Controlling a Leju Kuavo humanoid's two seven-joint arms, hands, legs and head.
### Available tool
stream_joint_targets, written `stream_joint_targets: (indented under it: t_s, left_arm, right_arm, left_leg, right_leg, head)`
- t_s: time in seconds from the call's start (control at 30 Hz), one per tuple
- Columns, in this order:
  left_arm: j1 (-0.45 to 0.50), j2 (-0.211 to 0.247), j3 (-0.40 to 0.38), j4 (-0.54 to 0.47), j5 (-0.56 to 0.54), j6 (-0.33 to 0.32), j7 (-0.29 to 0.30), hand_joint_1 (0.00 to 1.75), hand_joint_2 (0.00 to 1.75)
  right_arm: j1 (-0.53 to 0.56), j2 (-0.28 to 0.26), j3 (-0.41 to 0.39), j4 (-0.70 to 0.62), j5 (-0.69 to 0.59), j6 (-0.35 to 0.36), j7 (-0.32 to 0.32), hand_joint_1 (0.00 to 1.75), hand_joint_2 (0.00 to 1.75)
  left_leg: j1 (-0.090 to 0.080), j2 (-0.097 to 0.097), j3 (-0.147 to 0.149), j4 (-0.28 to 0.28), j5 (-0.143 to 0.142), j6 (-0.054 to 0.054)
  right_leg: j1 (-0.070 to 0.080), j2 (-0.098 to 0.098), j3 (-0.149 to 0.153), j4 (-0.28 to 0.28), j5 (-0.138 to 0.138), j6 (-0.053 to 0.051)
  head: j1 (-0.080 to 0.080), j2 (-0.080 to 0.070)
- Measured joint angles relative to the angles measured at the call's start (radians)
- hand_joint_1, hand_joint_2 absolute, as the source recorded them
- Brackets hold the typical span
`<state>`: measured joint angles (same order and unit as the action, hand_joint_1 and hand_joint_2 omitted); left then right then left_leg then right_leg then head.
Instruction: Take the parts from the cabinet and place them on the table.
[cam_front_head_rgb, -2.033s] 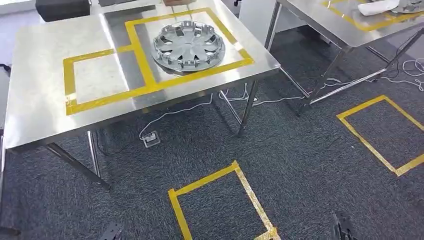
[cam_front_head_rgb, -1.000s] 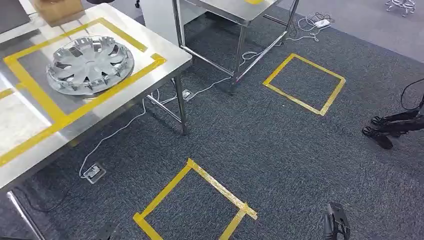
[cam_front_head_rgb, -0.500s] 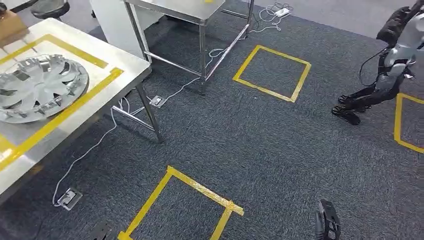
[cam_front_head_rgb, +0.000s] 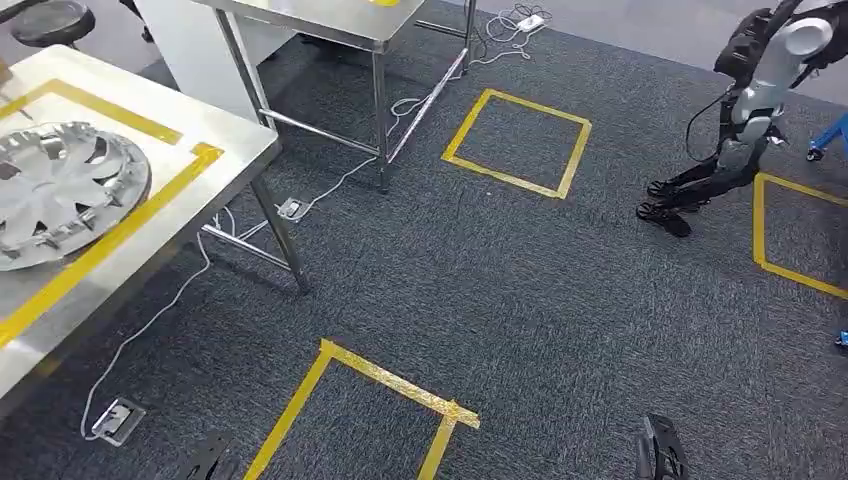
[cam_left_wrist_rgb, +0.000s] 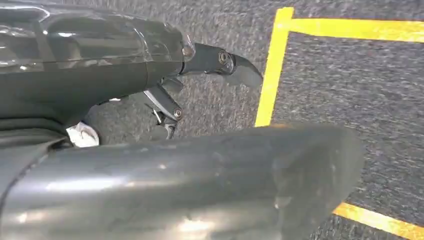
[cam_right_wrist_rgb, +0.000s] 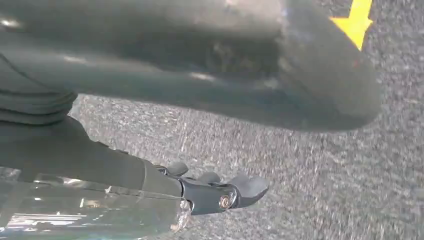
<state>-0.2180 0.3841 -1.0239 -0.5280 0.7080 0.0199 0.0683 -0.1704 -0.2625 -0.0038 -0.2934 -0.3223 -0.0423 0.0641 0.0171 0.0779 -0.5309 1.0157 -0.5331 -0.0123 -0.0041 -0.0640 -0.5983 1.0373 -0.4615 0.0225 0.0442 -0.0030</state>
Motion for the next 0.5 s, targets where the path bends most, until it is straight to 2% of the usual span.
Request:
stream_joint_targets:
  t_s: [0.03,0.07,0.13,0.17,0.2,0.23,0.27,0.3,0.33,0.37,0.4,0.43,0.47,0.5]
  left_arm:
    - [0.0,0.001,0.0,0.0,0.0,-0.002,-0.003,0.0,0.0]
    - [0.0,0.002,0.0,0.0,0.002,-0.003,-0.003,0.0,0.0]
    - [-0.002,0.002,0.0,-0.003,0.005,-0.002,-0.003,0.0,0.0]
    - [-0.002,0.0,0.0,-0.006,0.005,0.0,-0.003,0.0,0.0]
    - [-0.006,0.0,0.0,-0.007,0.005,0.002,-0.003,0.0,0.0]
    - [-0.005,-0.001,0.0,-0.007,0.005,0.002,-0.003,0.0,0.0]
    - [-0.004,-0.001,0.0,-0.006,0.006,0.002,-0.003,0.0,0.0]
    - [-0.002,-0.001,-0.001,-0.006,0.008,0.004,-0.002,0.0,0.0]
    - [0.0,-0.002,-0.002,-0.006,0.011,0.003,-0.005,0.0,0.0]
    - [0.0,-0.003,-0.002,-0.006,0.013,0.004,-0.006,0.0,0.0]
    - [0.0,-0.004,-0.003,-0.006,0.013,0.004,-0.004,0.0,0.0]
    - [0.0,-0.006,-0.004,-0.006,0.014,0.004,-0.004,0.0,0.0]
    - [-0.001,-0.006,-0.005,-0.006,0.015,0.004,-0.007,0.0,0.0]
    - [-0.001,-0.005,-0.005,-0.006,0.018,0.004,-0.011,0.0,0.0]
  right_arm:
    - [-0.007,0.001,0.004,0.0,-0.003,-0.001,0.0,0.0,0.0]
    - [-0.013,0.001,0.006,0.0,-0.006,-0.001,0.0,0.0,0.0]
    - [-0.012,0.002,0.021,0.0,-0.016,-0.004,0.004,0.0,0.0]
    - [-0.014,0.0,0.028,0.0,-0.019,-0.006,0.011,0.0,0.0]
    - [-0.014,0.0,0.03,-0.001,-0.024,-0.009,0.012,0.0,0.0]
    - [-0.021,-0.001,0.032,-0.001,-0.028,-0.011,0.016,0.0,0.0]
    - [-0.028,0.0,0.038,-0.001,-0.034,-0.013,0.019,0.0,0.0]
    - [-0.032,0.002,0.05,-0.001,-0.04,-0.013,0.021,0.0,0.0]
    - [-0.032,0.003,0.057,-0.001,-0.048,-0.013,0.021,0.0,0.0]
    - [-0.031,0.005,0.061,-0.001,-0.056,-0.013,0.021,0.0,0.0]
    - [-0.031,0.006,0.063,-0.001,-0.057,-0.015,0.021,0.0,0.0]
    - [-0.032,0.007,0.069,-0.001,-0.062,-0.016,0.021,0.0,0.0]
    - [-0.034,0.007,0.076,-0.001,-0.07,-0.015,0.021,0.0,0.0]
    - [-0.034,0.007,0.079,-0.001,-0.077,-0.012,0.019,0.0,0.0]
  left_leg:
    - [-0.008,0.009,0.001,0.003,-0.004,-0.006]
    - [-0.009,0.019,0.002,-0.003,-0.004,-0.011]
    - [-0.009,0.046,0.012,-0.008,-0.009,-0.019]
    - [-0.008,0.043,0.017,-0.003,-0.015,-0.028]
    - [-0.001,-0.043,0.008,0.021,-0.031,-0.033]
    - [-0.001,-0.087,-0.013,0.068,-0.063,-0.03]
    - [-0.003,-0.096,-0.049,0.138,-0.098,-0.028]
    - [-0.003,-0.094,-0.096,0.224,-0.134,-0.027]
    - [-0.003,-0.091,-0.136,0.286,-0.152,-0.026]
    - [-0.003,-0.086,-0.157,0.305,-0.143,-0.024]
    - [-0.003,-0.083,-0.156,0.28,-0.108,-0.021]
    - [-0.003,-0.087,-0.135,0.222,-0.058,-0.018]
    - [-0.003,-0.105,-0.099,0.135,-0.001,-0.014]
    - [0.001,-0.167,-0.068,0.054,0.043,-0.011]
  right_leg:
    - [0.014,-0.015,0.005,-0.016,-0.009,-0.009]
    - [0.013,-0.006,0.002,-0.012,-0.01,-0.024]
    - [0.015,0.02,-0.001,-0.015,-0.01,-0.033]
    - [0.01,0.032,0.004,-0.024,-0.005,-0.04]
    - [0.007,0.038,0.007,-0.028,-0.003,-0.045]
    - [0.006,0.048,0.009,-0.03,-0.003,-0.054]
    - [0.007,0.061,0.009,-0.03,-0.003,-0.059]
    - [0.01,0.076,0.009,-0.03,-0.003,-0.061]
    - [0.014,0.09,0.009,-0.03,-0.004,-0.062]
    - [0.016,0.103,0.01,-0.029,-0.004,-0.062]
    - [0.017,0.115,0.012,-0.028,-0.005,-0.063]
    - [0.017,0.129,0.014,-0.027,-0.007,-0.063]
    - [0.017,0.143,0.018,-0.025,-0.009,-0.061]
    - [0.014,0.154,0.018,-0.022,-0.013,-0.057]
  head:
    - [0.005,0.0]
    - [0.006,0.0]
    - [0.002,0.0]
    - [0.003,0.0]
    - [-0.002,0.0]
    - [-0.007,0.0]
    - [-0.016,0.0]
    - [-0.028,0.0]
    - [-0.035,0.0]
    - [-0.04,0.0]
    - [-0.04,0.0]
    - [-0.041,0.0]
    - [-0.043,0.0]
    - [-0.046,0.0]
